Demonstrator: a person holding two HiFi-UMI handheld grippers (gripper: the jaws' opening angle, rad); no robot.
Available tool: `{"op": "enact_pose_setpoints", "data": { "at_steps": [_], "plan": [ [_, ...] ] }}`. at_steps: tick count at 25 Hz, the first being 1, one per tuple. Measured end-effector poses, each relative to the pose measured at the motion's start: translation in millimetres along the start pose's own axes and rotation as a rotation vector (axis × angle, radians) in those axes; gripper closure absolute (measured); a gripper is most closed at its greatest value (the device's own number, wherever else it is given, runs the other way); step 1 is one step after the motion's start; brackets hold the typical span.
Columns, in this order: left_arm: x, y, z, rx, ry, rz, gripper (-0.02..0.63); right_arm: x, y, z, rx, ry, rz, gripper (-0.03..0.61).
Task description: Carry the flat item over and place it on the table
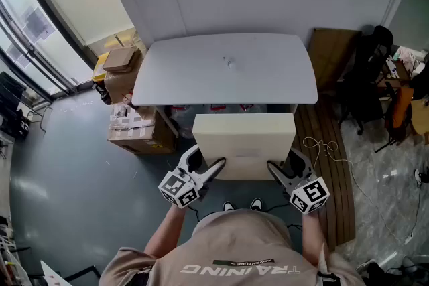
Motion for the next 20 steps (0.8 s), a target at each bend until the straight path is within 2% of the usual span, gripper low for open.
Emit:
{"op": "enact_pose_setpoints", "data": {
  "at_steps": [11, 20],
  "plan": [
    [1, -20, 1, -0.018, 0.011, 0.006, 0.291, 19, 0, -4, 0.004, -0.021, 0.010, 0.302],
    [-17, -49, 29, -0.080, 0.013, 0.007, 0.291, 48, -13, 14, 0.005, -0.062, 0.024, 0.302]
  ]
}}
Point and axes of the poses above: the fingertips, and each gripper's own axes: x forward along the fingers, y to its right, z out of its underside, the point moved 6 cm from there along -x, backward along the fingers, and after that the axes turned 11 degrees about x, right-handed, at the moved point
